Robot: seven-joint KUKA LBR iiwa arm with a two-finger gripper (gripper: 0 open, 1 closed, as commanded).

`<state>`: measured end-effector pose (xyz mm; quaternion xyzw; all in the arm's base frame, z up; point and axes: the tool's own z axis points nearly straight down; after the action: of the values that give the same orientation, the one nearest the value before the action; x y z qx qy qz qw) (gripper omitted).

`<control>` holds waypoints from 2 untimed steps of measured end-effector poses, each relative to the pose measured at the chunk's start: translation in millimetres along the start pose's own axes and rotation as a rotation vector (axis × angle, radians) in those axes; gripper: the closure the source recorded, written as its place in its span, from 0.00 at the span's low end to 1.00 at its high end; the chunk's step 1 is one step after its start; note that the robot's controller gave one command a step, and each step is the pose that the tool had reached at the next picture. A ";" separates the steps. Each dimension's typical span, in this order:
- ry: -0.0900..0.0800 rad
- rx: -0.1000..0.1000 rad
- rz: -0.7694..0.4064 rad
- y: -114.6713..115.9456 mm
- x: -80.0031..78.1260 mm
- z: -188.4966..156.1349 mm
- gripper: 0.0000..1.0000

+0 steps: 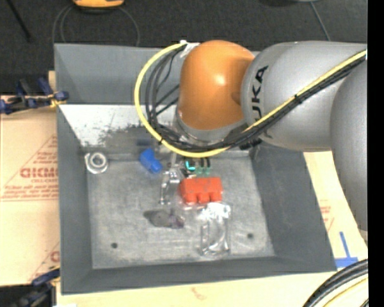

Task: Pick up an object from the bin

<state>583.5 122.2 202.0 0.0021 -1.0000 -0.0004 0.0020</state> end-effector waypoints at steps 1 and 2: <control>-0.014 0.001 -0.478 -38.5 0.0 128.2 0.00; -0.018 0.001 -0.473 -38.4 -1.5 125.4 1.00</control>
Offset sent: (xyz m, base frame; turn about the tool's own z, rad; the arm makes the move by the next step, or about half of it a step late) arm -0.0038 -0.0388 -0.1320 -0.4788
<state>584.7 83.8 76.6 0.2364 -0.9716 -0.0005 -0.0072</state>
